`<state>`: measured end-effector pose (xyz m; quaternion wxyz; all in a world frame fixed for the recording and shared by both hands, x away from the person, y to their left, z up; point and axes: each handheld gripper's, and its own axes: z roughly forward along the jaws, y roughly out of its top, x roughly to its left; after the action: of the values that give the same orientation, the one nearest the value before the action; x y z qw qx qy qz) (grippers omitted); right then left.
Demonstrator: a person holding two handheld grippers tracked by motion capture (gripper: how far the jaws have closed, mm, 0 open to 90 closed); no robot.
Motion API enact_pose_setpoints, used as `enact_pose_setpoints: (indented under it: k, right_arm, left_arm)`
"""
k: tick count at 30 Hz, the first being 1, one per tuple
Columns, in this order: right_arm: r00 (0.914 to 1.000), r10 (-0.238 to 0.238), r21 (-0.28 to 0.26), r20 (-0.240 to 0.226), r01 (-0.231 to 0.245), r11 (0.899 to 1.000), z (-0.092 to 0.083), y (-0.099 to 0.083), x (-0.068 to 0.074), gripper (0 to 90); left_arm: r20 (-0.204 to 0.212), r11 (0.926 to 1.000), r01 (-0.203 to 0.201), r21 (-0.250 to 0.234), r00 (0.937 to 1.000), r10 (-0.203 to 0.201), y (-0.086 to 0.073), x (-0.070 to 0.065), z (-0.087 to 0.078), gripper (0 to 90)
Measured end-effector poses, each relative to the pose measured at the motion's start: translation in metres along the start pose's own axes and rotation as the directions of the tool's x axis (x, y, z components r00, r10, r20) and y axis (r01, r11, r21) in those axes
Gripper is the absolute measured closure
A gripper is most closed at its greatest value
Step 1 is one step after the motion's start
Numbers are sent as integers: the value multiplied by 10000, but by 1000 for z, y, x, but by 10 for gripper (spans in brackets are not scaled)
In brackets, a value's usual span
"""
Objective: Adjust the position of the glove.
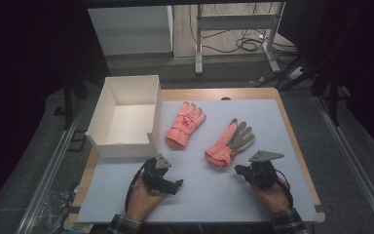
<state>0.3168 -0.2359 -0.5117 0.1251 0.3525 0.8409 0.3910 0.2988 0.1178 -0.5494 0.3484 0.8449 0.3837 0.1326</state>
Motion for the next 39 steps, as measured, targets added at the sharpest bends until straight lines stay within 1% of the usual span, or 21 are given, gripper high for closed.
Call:
enact_pose_setpoints:
  k: [1, 2, 3, 4, 5, 6, 7, 8, 11, 14, 16, 18, 22, 23, 26, 31, 32, 33, 34, 35, 39]
  right_arm:
    - [10000, 0, 0, 0, 0, 10000, 0, 0, 0, 852]
    - [9999, -122, 18, -67, 122, 9999, 3, 3, 4, 817]
    - [9999, -122, 18, -67, 122, 9999, 3, 3, 4, 817]
    - [9998, -181, 14, -40, 181, 9998, 5, 4, 5, 791]
    - [9996, -276, -15, 37, 276, 9996, 8, 7, 9, 691]
    - [9996, -276, -15, 37, 276, 9996, 8, 7, 9, 691]
    - [9991, -332, -52, 259, 333, 9994, 11, 9, 11, 642]
    - [9991, -332, -52, 259, 333, 9994, 11, 9, 11, 642]
    - [9988, -289, -25, 404, 291, 9996, 16, 10, 12, 595]
    - [9983, -267, -16, 517, 269, 9996, 20, 11, 13, 594]
    - [9965, -365, -60, 751, 371, 9993, 22, 11, 13, 598]
    - [9966, -374, -124, 736, 384, 9992, 22, 11, 12, 605]
    - [9931, -505, -134, 1063, 523, 9985, 18, 10, 11, 619]
    - [9931, -505, -134, 1063, 523, 9985, 18, 10, 11, 619]
    - [9911, -447, -113, 1253, 465, 9989, 12, 8, 4, 619]
    - [9888, -364, -37, 1450, 374, 9993, 7, 4, -3, 619]
    - [9880, -331, -9, 1510, 336, 9994, 5, 4, -5, 619]
    - [9851, -293, -6, 1695, 299, 9996, 3, 1, -9, 619]
    - [9851, -293, -6, 1695, 299, 9996, 3, 1, -9, 619]
    - [9829, -175, 10, 1835, 176, 9998, 1, -1, -14, 619]
    - [9808, -47, 66, 1949, 35, 10000, -1, -3, -19, 619]
  left_arm:
    - [0, 10000, 0, 0, 10000, 0, 0, 0, 0, 10]
    - [-1, 10000, -2, 0, 10000, 2, 0, 0, 0, 10]
    - [0, 10000, -2, 1, 10000, 2, 0, 0, 0, 10]
    - [-1, 10000, -5, 1, 10000, 5, 0, 0, 0, 10]
    - [0, 10000, -1, 0, 10000, 1, 0, 0, 0, 10]
    - [0, 10000, -2, -1, 10000, 2, 0, 0, 0, 10]
    - [0, 10000, -5, 1, 10000, 5, 0, 0, 0, 10]
    - [0, 10000, -4, 0, 10000, 4, 0, 0, 0, 10]
    - [-1, 10000, -1, -3, 10000, 1, 0, 0, 0, 10]
    - [-1, 10000, -1, -4, 10000, 1, 0, 0, 0, 10]
    - [-4, 10000, -1, -3, 10000, 1, 0, 0, 0, 10]
    - [0, 10000, 1, -3, 10000, -1, 0, 0, 0, 10]
    - [0, 10000, 1, -2, 10000, -1, 0, 0, 0, 10]
    - [0, 10000, 1, -2, 10000, -1, 0, 0, 0, 10]
    - [-5, 10000, -6, -3, 10000, 6, 0, 0, 0, 10]
    - [-1, 10000, 1, -2, 10000, -1, 0, 0, 0, 10]
    - [-2, 10000, -1, -1, 10000, 1, 0, 0, 0, 10]
    - [-5, 10000, -1, -2, 10000, 1, 0, 0, 0, 10]
    - [-5, 10000, -1, -2, 10000, 1, 0, 0, 0, 10]
    - [-2, 10000, 1, 0, 10000, -1, 0, 0, 0, 10]
    - [0, 10000, 3, 0, 10000, -3, 0, 0, 0, 10]
